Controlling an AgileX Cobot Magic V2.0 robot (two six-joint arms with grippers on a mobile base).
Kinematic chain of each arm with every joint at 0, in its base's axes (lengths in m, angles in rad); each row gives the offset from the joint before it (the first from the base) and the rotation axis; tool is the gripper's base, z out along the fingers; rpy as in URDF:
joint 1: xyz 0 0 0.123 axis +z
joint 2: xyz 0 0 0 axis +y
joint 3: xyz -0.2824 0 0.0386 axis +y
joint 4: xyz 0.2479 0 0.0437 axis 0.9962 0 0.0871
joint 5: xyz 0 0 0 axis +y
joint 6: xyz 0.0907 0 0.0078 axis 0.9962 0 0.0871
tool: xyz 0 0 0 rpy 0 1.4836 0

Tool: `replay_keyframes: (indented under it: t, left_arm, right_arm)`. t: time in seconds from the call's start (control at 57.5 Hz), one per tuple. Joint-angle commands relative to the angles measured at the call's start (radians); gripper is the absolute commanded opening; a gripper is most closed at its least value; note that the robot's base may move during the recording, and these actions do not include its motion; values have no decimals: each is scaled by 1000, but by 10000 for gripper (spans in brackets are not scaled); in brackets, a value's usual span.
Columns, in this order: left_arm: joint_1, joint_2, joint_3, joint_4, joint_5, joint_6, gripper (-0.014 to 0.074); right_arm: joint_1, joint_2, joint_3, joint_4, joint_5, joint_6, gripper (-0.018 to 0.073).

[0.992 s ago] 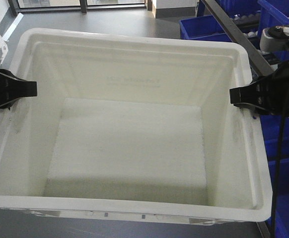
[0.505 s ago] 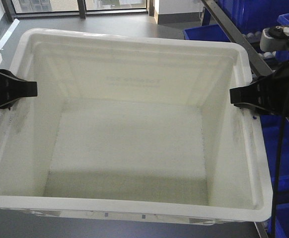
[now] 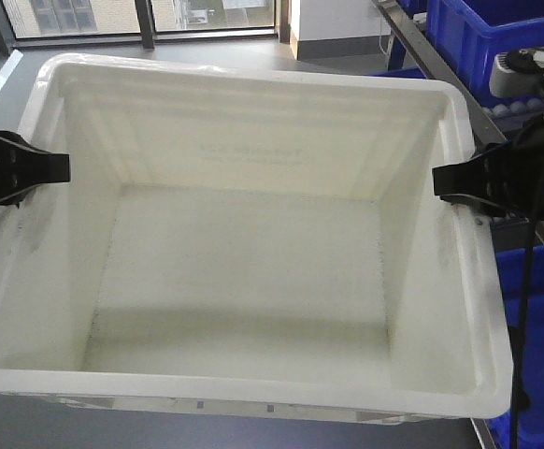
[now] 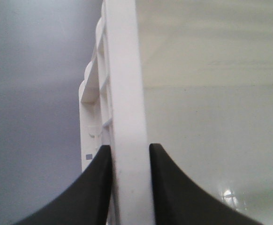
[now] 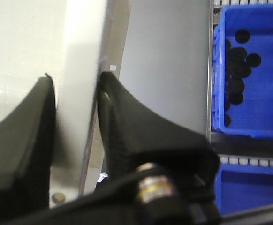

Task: Move bin from left to right shelf
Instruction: 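Carry the tote in both grippers while the base drives across the room, then carry the tote in both grippers while the base drives toward the windows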

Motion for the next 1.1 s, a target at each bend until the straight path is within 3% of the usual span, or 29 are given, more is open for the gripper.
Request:
replay_keyframes:
  t: [0.0,1.079]
  left_arm:
    - [-2,-40,-38,6,-134,13,-6]
    - [-2,-40,-38,6,-135,13,-6]
  right_arm:
    - [-8,-33,-42,7,-108,-24,-4]
    - [-8,-33,-42,7,-108,-24,-4]
